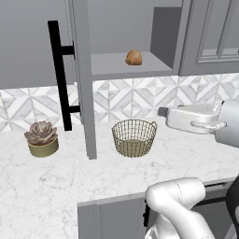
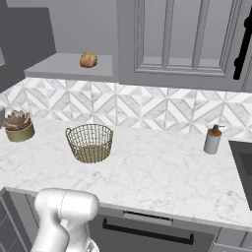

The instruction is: Open the cabinet, pick up the bread from the cabinet and place it in the basket. Then move the basket to the dining counter.

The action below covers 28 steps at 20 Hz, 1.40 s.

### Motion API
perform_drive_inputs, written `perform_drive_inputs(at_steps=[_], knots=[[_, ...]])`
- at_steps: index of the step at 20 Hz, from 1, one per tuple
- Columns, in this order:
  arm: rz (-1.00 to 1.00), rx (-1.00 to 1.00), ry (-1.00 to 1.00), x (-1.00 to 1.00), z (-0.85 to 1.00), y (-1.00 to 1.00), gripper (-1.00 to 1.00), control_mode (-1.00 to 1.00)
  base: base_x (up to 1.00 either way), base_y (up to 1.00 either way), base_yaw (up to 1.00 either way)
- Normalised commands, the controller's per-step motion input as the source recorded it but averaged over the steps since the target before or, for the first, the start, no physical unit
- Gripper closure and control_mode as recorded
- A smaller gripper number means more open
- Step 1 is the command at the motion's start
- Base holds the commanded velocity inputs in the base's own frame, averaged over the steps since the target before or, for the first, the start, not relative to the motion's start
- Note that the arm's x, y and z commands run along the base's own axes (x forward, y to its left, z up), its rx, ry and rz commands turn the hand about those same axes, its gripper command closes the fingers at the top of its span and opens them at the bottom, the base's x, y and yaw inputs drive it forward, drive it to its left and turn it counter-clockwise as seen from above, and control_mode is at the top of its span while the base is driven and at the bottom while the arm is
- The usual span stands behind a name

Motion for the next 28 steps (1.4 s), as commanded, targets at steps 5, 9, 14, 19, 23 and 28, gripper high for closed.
perform_drive_inputs(at_steps=[5,9,14,19,23,28], knots=[[-0.63,-0.13,0.35,-0.09,0.31,-0.48,-1.00,-1.00,0.00,0.00,0.00],[-0.48,-0.14,0.38,0.00,0.29,-0.62,-1.00,-1.00,0.00,0.00,0.00],[-0.15,-0.28,0.31,0.01,0.02,-0.35,-1.00,-1.00,0.00,0.00,0.00],[0.00,-0.17,0.09,0.21,-0.10,-0.04,-1.00,-1.00,0.00,0.00,0.00],[0.05,-0.01,0.00,0.54,-0.19,-0.02,-1.00,-1.00,0.00,0.00,0.00],[0.07,0.03,-0.02,0.90,-0.15,-0.18,-1.00,-1.00,0.00,0.00,0.00]])
